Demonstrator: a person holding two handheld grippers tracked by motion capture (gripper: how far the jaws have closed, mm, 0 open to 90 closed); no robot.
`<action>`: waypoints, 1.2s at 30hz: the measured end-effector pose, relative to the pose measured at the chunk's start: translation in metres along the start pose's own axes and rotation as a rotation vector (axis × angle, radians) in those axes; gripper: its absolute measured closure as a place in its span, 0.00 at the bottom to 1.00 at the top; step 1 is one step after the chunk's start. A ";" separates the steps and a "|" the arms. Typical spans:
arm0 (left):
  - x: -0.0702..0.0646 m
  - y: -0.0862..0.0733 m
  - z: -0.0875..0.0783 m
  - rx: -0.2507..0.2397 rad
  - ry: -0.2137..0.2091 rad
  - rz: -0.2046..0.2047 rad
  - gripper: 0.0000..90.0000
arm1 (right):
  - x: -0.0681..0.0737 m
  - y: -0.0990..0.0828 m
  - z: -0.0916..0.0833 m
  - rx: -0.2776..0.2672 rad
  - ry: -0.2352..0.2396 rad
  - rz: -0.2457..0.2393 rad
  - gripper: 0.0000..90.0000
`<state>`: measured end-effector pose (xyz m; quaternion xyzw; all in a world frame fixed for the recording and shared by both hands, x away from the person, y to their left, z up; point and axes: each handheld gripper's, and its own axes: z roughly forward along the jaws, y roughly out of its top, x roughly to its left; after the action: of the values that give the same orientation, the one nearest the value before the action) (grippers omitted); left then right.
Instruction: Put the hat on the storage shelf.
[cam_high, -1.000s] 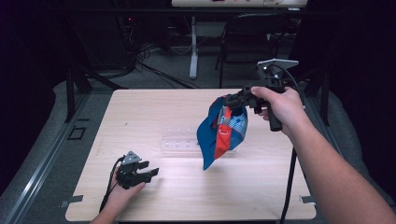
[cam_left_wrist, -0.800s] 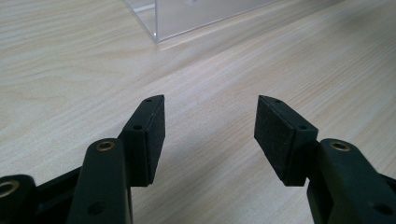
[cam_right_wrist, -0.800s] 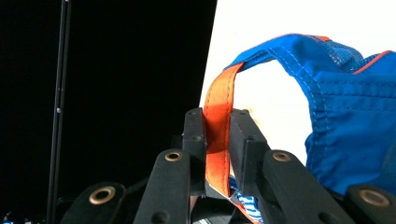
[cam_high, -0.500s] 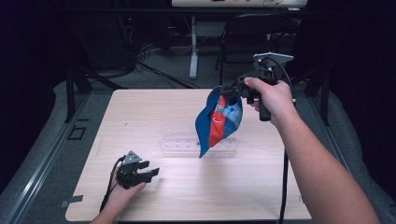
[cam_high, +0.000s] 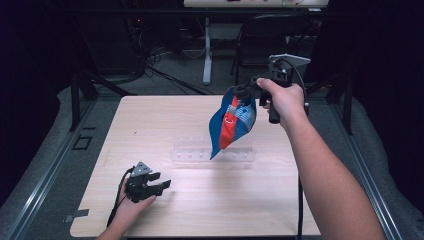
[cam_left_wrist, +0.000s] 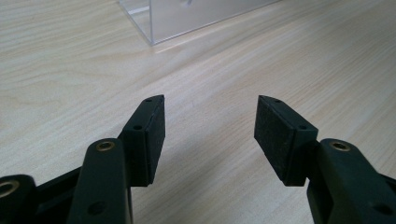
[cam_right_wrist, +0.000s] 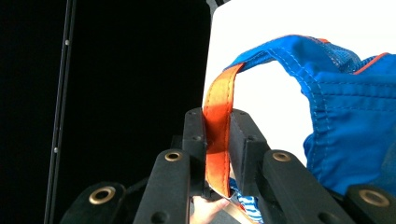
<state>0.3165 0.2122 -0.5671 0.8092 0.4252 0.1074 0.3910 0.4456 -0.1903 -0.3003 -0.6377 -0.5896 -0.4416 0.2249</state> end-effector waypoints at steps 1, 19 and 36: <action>0.000 0.000 0.000 0.000 0.000 0.000 0.49 | 0.000 0.000 0.000 0.000 0.000 0.000 0.87; -0.009 0.002 0.001 -0.003 -0.015 0.047 0.49 | -0.007 0.003 0.021 0.004 0.018 0.005 0.87; -0.006 0.002 0.001 -0.014 -0.011 0.022 0.49 | -0.019 -0.003 0.036 0.038 -0.006 0.003 0.87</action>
<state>0.3143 0.2059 -0.5658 0.8116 0.4133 0.1105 0.3979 0.4555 -0.1712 -0.3354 -0.6353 -0.5978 -0.4282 0.2360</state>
